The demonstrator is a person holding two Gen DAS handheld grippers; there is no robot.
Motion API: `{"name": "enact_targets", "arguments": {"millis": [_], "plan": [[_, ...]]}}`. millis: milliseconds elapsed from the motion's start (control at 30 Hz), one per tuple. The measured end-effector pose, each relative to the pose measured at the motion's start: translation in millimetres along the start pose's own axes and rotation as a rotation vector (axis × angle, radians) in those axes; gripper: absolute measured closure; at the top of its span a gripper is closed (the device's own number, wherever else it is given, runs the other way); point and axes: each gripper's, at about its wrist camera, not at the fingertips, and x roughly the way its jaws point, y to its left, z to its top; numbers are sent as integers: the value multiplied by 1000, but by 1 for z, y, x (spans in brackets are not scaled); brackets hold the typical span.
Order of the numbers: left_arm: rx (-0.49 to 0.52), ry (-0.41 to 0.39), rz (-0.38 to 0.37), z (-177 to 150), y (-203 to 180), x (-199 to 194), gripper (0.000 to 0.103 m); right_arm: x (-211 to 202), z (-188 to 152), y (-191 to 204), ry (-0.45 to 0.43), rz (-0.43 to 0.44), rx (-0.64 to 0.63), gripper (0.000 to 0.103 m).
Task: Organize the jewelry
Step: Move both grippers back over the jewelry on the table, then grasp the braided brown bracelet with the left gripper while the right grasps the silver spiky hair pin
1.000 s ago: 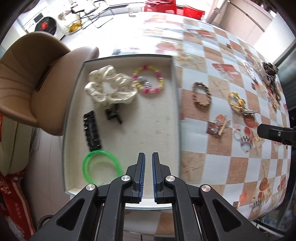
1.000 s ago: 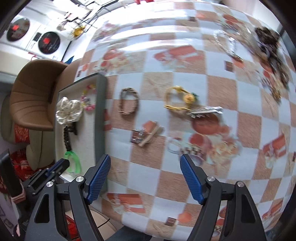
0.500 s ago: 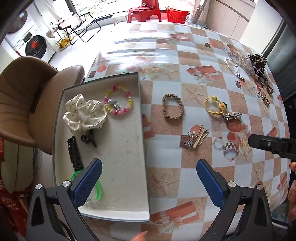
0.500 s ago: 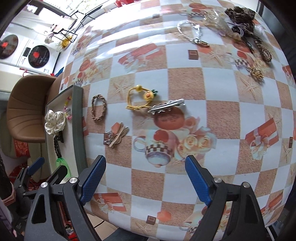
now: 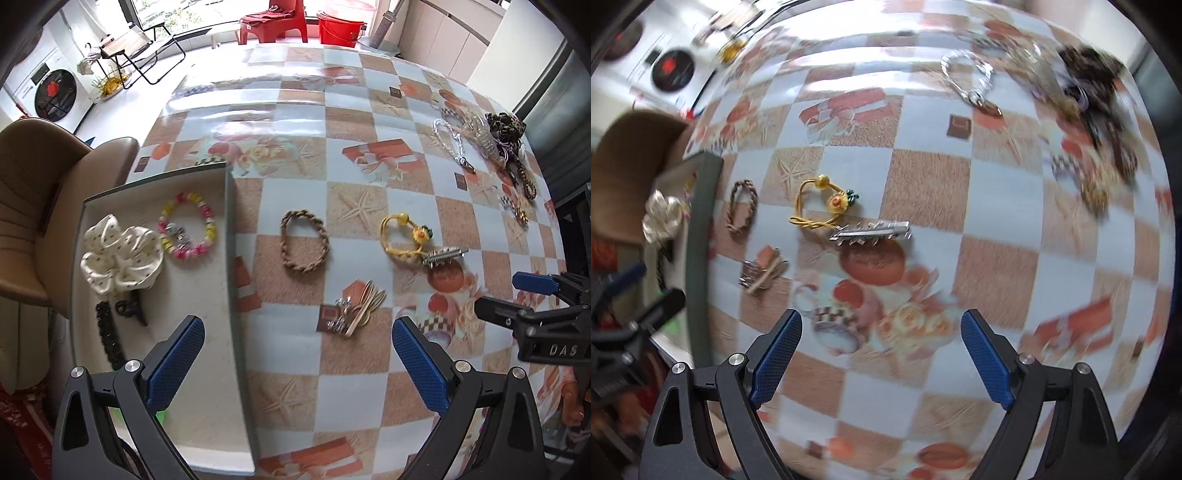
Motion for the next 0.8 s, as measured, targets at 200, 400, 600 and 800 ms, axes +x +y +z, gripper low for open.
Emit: {"name": "enact_targets", "arguments": {"millis": [200, 400, 600, 800], "plan": [[-5, -1, -21, 16, -9, 17, 0, 9, 16, 4, -28, -26, -183, 15], [0, 5, -23, 32, -19, 35, 0, 24, 24, 15, -25, -45, -374, 30], [-7, 34, 3, 44, -23, 59, 9, 39, 30, 21, -20, -54, -508, 38], [-25, 52, 37, 50, -21, 78, 9, 50, 36, 28, -30, -62, -571, 39]]}}
